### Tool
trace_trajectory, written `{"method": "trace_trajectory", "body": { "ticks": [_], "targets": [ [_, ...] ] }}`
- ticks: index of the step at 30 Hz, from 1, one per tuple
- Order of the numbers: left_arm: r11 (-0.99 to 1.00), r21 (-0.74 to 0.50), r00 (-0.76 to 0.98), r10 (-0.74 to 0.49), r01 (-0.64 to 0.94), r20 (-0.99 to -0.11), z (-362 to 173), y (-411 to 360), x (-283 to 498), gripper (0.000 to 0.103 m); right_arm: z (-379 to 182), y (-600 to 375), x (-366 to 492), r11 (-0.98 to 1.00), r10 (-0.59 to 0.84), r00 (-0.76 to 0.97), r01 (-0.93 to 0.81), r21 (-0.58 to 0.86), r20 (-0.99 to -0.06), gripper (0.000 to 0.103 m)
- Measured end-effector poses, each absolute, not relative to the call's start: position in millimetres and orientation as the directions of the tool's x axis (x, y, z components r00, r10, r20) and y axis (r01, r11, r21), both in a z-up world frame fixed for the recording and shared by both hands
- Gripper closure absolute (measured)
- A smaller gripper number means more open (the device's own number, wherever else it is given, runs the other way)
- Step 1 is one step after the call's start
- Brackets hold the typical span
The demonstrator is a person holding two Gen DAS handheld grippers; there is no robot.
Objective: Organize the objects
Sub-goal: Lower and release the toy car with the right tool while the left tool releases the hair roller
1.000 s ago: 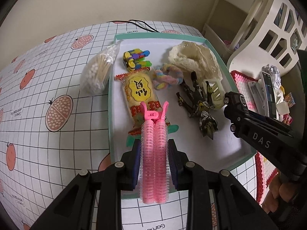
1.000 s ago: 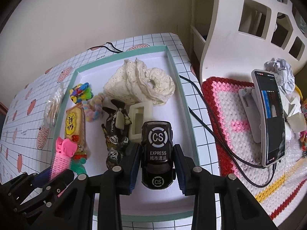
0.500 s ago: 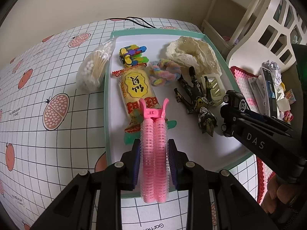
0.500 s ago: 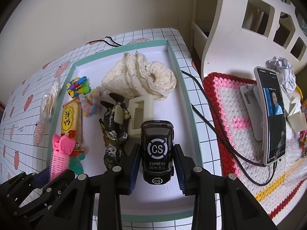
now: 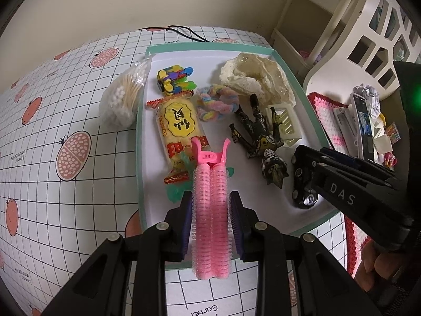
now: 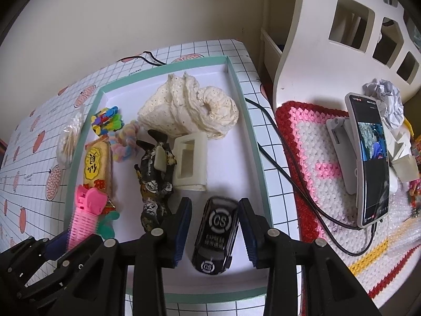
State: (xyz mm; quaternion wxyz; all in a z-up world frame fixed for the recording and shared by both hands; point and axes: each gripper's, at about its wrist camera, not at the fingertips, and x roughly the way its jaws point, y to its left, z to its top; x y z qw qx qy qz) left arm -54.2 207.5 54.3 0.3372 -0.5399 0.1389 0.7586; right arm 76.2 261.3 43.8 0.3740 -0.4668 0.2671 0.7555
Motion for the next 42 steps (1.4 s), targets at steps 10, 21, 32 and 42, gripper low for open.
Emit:
{"method": "trace_trajectory", "body": {
  "ticks": [10,21,32,42],
  "targets": [
    [-0.726,-0.167,-0.195,0.387,-0.667,-0.901,65,207,-53,0.074,62,258,75,-0.589,0.339,-0.317,-0.805,0.063,-0.886,0.063],
    [-0.718,-0.200,-0.192,0.425,-0.666,-0.885,76,207,-55,0.073,66,254,73,-0.594,0.340,-0.325,-0.802,0.066,-0.883,0.063],
    [-0.766,-0.189,-0.247,0.414,-0.614,-0.876,81,193,-69,0.047,64,252,70,-0.598,0.334,-0.328,-0.798,0.070,-0.884,0.056],
    [-0.806,-0.171,-0.284,0.386,-0.567,-0.878,75,178,-85,0.025,64,250,66,-0.612,0.330,-0.342,-0.787,0.076,-0.880,0.039]
  ]
}}
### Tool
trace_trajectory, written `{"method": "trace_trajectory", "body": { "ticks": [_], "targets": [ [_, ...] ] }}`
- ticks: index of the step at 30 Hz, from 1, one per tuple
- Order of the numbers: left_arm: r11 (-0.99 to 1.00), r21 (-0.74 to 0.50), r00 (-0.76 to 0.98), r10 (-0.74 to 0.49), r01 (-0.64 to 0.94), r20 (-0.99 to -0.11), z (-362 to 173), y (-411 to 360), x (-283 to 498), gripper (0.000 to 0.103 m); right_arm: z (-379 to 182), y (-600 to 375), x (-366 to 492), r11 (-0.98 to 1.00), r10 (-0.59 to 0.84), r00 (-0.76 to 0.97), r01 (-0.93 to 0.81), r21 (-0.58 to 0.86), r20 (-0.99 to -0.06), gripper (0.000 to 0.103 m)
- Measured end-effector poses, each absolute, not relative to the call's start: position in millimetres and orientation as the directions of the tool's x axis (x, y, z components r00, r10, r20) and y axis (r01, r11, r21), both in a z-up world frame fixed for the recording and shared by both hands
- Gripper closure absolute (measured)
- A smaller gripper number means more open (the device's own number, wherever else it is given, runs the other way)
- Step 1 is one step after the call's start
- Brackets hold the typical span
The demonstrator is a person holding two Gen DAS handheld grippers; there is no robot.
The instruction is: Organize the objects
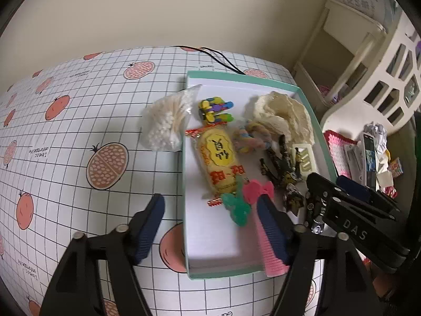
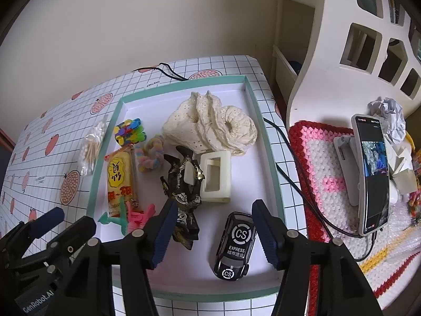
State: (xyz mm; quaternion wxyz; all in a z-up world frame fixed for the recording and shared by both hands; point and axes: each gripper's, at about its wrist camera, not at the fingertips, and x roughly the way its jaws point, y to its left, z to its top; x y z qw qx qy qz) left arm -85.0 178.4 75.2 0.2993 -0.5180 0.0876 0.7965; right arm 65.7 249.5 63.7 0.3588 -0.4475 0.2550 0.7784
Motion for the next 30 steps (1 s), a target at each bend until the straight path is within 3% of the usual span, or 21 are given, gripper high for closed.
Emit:
{"method": "trace_trajectory", "body": {
  "ticks": [4,7,9,11,15,30],
  "targets": [
    [-0.818,-0.166,-0.296,0.378,-0.551,-0.877,73,175,-90,0.015,63,249,64,-0.615,0.327,-0.348,-0.784,0.081,-0.879,0.031],
    [-0.826,-0.164,-0.304,0.373,-0.539,-0.877,70,171,-93,0.014,62,249,63,-0.618,0.325,-0.353,-0.782,0.086,-0.877,0.025],
    [-0.834,-0.161,-0.310,0.366,-0.529,-0.878,68,168,-96,0.013,61,249,63,-0.617,0.328,-0.352,-0.783,0.083,-0.877,0.015],
    [-0.841,-0.155,-0.319,0.359,-0.519,-0.877,67,166,-99,0.004,61,249,62,-0.618,0.329,-0.353,-0.782,0.082,-0.876,0.011],
    [-0.853,-0.148,-0.334,0.348,-0.501,-0.876,65,161,-102,0.003,60,249,61,-0.619,0.332,-0.352,-0.782,0.080,-0.875,0.004],
    [-0.874,-0.119,-0.364,0.316,-0.471,-0.876,62,152,-110,0.003,58,246,59,-0.624,0.336,-0.357,-0.777,0.078,-0.872,0.000]
  ]
}}
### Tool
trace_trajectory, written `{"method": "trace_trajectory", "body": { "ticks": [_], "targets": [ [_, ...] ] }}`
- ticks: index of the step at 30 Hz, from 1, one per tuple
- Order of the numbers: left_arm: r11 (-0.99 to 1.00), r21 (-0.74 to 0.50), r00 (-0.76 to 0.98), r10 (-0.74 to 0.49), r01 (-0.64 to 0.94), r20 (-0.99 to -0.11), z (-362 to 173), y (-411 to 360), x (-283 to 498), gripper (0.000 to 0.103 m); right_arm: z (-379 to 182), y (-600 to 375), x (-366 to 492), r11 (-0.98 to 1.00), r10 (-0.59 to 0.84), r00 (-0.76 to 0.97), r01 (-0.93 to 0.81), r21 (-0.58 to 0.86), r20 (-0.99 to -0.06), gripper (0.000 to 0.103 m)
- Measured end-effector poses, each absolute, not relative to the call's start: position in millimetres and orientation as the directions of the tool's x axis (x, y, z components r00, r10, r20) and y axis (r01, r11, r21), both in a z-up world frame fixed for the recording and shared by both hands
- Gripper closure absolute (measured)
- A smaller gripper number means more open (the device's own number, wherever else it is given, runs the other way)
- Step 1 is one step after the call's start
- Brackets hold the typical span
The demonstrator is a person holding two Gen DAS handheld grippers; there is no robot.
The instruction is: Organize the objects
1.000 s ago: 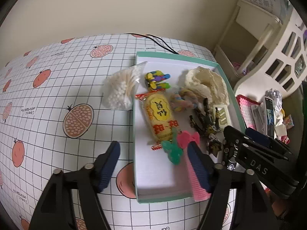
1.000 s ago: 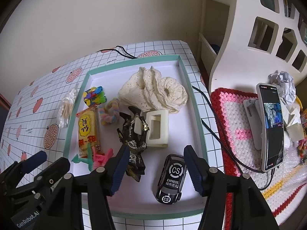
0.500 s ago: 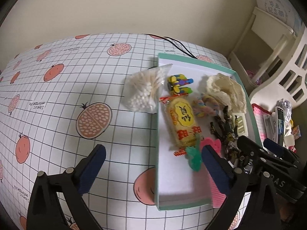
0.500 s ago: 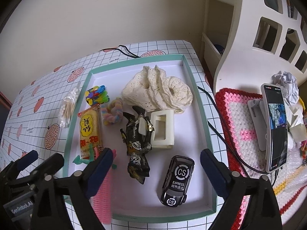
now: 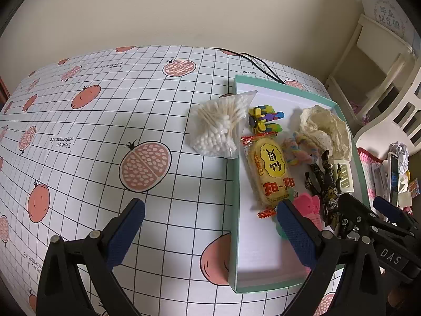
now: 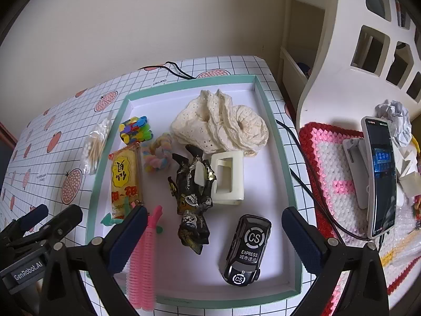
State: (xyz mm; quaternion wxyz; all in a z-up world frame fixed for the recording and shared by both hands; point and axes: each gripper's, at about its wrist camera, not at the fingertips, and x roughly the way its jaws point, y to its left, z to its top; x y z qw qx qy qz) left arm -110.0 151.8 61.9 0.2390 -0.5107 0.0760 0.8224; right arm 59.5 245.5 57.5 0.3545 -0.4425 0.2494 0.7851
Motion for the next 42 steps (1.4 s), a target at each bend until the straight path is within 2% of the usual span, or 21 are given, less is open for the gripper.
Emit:
{"method": "trace_trajectory", "body": {
  "ticks": [14,21,42],
  "targets": [
    [-0.855,-0.091,-0.406,0.333,-0.510,-0.851,75,133,-104,0.003,59,222,57,-0.608,0.319,-0.379,-0.785,0.119,-0.869,0.000],
    [-0.856,-0.103,-0.447,0.363,-0.506,-0.817,91,110,-97,0.003,73,205,68,-0.610,0.352,-0.389,-0.785,0.107,-0.851,0.000],
    [-0.842,-0.078,-0.483,0.379,-0.534,-0.790,100,69,-47,0.003,73,140,97,-0.629,0.345,-0.377,-0.772,0.086,-0.860,0.000]
  ]
}}
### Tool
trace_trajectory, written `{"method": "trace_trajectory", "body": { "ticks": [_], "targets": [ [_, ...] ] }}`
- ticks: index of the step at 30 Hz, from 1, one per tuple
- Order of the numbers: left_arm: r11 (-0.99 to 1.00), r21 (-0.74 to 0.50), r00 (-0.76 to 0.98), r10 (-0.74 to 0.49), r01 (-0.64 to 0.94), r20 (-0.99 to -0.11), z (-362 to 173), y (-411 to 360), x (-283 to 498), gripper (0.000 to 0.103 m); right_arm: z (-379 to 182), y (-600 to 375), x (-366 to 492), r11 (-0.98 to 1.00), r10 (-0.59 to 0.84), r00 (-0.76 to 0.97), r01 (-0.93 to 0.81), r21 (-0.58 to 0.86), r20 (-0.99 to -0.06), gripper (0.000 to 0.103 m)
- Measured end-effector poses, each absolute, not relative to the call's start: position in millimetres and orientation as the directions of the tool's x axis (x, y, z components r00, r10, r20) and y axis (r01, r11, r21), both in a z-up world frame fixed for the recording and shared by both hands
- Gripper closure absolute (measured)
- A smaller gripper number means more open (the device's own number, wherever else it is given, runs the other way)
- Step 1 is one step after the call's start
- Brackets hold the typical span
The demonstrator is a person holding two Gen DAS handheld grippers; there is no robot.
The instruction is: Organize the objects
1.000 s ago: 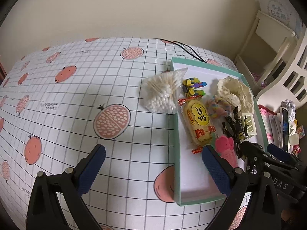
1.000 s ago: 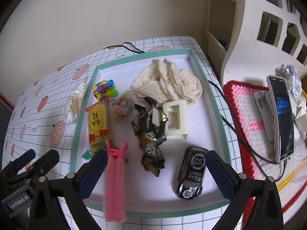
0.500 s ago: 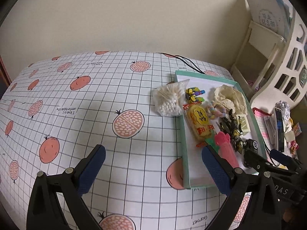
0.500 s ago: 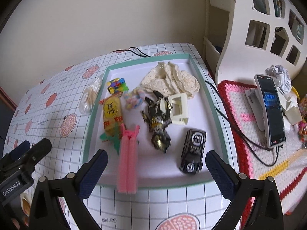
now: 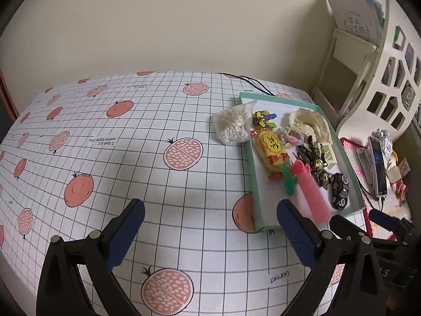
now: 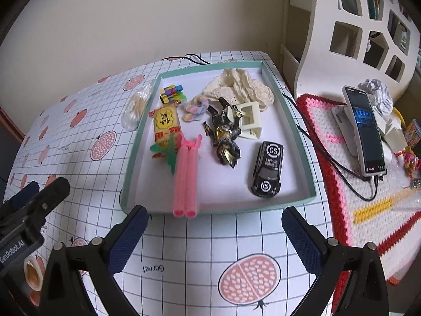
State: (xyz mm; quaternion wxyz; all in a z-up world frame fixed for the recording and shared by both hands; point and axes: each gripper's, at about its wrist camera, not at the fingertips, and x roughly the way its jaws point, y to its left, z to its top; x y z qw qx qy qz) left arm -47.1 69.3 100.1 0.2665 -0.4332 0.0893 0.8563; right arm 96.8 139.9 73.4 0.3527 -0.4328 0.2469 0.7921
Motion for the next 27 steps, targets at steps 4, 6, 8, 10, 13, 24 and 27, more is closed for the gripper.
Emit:
{"method": "trace_trajectory", "body": {
  "ticks": [4,6,8,10,13,24,27],
  "targets": [
    [-0.845,-0.051,-0.497,0.361,-0.532,-0.789,98,63,-38,0.003,76,128,100,-0.635,0.349,-0.384,-0.768,0.085,-0.855,0.000],
    [-0.844,-0.053,-0.496,0.363,-0.533,-0.789,96,57,-35,0.003,77,122,101,-0.638,0.353,-0.385,-0.766,0.082,-0.852,0.000],
    [-0.843,-0.056,-0.489,0.363,-0.535,-0.793,93,52,-32,0.003,77,115,103,-0.641,0.361,-0.382,-0.765,0.072,-0.850,0.000],
    [-0.842,-0.052,-0.486,0.360,-0.537,-0.796,89,46,-28,0.003,76,109,104,-0.643,0.361,-0.381,-0.762,0.069,-0.851,0.000],
    [-0.840,-0.044,-0.486,0.354,-0.540,-0.799,84,38,-22,0.003,75,105,104,-0.646,0.361,-0.382,-0.760,0.067,-0.851,0.000],
    [-0.837,-0.038,-0.469,0.342,-0.546,-0.814,67,18,-9,0.003,57,77,108,-0.652,0.360,-0.378,-0.756,0.061,-0.853,0.000],
    [-0.834,-0.013,-0.475,0.327,-0.552,-0.817,62,14,-5,0.003,52,73,110,-0.650,0.353,-0.379,-0.757,0.067,-0.855,0.000]
  ]
}}
